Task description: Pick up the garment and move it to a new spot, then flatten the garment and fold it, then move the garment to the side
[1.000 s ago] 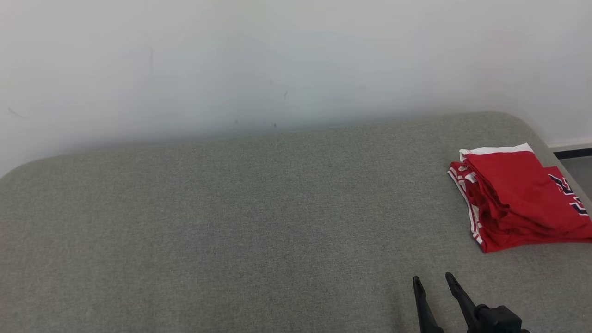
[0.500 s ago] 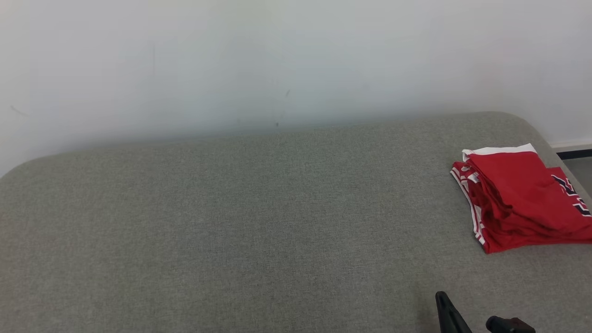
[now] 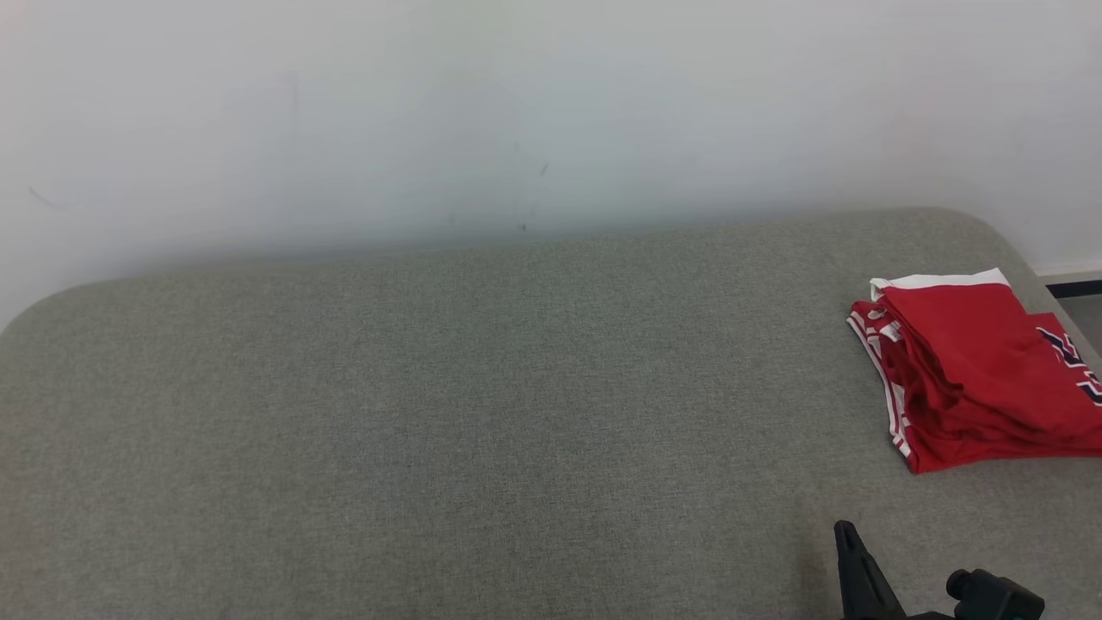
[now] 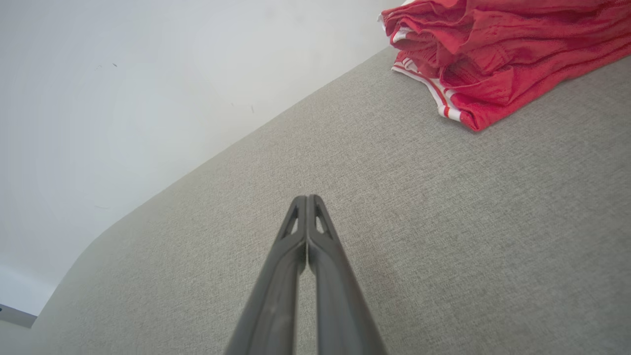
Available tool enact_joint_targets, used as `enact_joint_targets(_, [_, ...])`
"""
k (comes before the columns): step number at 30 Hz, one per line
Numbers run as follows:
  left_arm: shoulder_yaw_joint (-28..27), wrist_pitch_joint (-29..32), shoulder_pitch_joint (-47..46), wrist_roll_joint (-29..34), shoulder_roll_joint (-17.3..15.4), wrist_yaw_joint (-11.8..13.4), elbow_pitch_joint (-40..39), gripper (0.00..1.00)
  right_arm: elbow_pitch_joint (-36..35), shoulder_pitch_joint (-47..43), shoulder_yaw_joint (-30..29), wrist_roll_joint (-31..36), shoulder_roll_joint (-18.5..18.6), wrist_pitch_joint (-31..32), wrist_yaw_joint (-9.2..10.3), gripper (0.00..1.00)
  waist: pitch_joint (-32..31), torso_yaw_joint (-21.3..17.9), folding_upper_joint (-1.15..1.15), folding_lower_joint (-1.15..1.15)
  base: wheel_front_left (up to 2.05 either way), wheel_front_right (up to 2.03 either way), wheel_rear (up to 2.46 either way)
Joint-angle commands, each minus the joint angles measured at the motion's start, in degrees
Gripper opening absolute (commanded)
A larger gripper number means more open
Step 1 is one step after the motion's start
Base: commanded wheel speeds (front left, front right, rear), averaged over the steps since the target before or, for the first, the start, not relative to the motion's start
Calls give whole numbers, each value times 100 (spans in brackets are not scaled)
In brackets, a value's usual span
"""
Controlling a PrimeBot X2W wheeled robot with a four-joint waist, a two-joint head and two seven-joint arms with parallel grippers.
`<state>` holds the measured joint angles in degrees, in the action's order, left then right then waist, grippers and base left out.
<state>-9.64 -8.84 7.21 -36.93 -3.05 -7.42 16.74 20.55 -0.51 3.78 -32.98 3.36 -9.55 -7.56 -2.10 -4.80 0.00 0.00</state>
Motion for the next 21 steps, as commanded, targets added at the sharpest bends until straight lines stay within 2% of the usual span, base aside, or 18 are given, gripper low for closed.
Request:
enact_joint_targets(1, [1, 37, -149, -184, -23, -3, -96, 0, -112, 153, -31, -178, 50, 23, 3, 0, 2, 4, 0, 0, 0, 0, 0])
enact_joint_targets(21, [90, 454, -497, -1678, -13, -5, -155, 0, -278, 305, -241, -1848, 80, 408, 5, 0, 47, 98, 0, 0, 0, 0, 0])
